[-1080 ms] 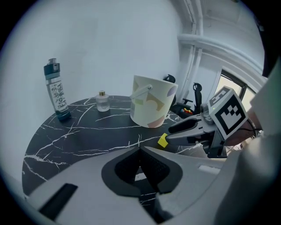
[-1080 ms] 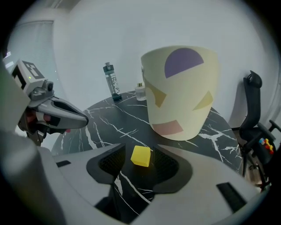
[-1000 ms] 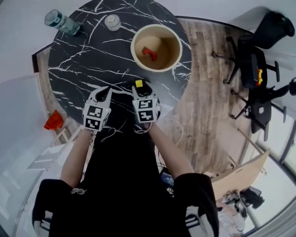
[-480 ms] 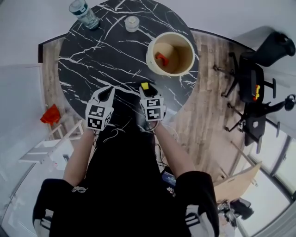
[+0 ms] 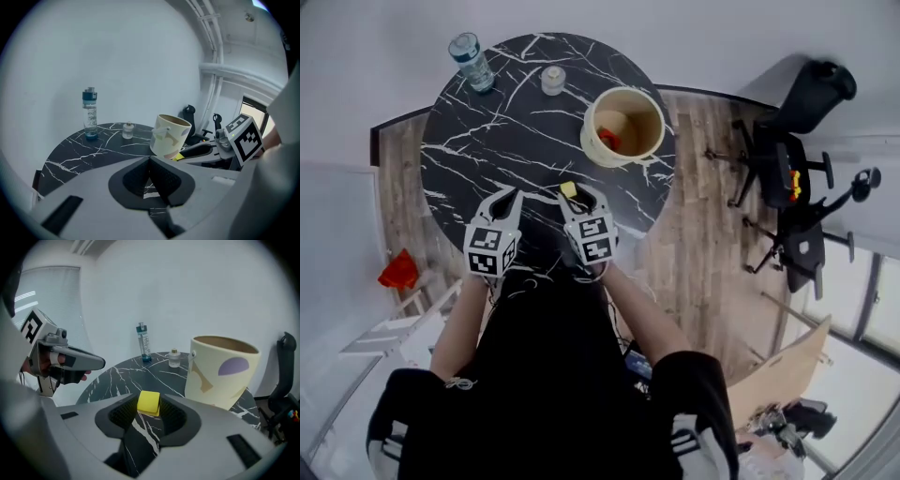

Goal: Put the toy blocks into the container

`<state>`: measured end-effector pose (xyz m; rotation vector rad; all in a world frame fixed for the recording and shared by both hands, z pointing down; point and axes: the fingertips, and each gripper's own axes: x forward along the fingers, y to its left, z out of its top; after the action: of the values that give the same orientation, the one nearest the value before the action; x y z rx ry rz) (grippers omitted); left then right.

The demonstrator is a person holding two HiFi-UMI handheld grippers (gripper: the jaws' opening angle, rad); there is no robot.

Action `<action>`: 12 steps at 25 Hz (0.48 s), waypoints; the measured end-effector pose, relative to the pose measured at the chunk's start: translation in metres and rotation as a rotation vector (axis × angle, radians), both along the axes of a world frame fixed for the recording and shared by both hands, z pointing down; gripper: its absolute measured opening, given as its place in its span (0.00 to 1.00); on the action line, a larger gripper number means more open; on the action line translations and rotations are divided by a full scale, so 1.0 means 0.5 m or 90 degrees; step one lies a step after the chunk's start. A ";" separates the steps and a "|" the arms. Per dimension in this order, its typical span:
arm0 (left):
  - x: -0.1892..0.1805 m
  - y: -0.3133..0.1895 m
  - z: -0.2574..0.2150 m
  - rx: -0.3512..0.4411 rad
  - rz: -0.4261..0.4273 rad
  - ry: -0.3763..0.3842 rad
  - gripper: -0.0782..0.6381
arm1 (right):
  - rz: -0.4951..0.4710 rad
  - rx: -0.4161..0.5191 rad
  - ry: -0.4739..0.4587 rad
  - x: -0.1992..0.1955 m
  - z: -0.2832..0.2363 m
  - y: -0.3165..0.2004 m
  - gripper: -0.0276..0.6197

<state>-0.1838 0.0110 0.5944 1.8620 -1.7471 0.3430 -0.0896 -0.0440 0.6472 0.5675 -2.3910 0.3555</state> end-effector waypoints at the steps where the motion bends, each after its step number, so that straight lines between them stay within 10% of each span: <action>1: 0.001 -0.004 -0.014 0.011 0.002 -0.002 0.11 | -0.002 0.012 -0.014 -0.007 -0.023 -0.003 0.26; 12: 0.037 -0.070 -0.160 0.113 0.032 -0.044 0.11 | 0.038 0.123 -0.123 0.009 -0.237 -0.073 0.26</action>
<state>-0.1652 -0.0241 0.5144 2.0432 -1.8310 0.2826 -0.0853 -0.0805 0.5289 0.7218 -2.6169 0.2143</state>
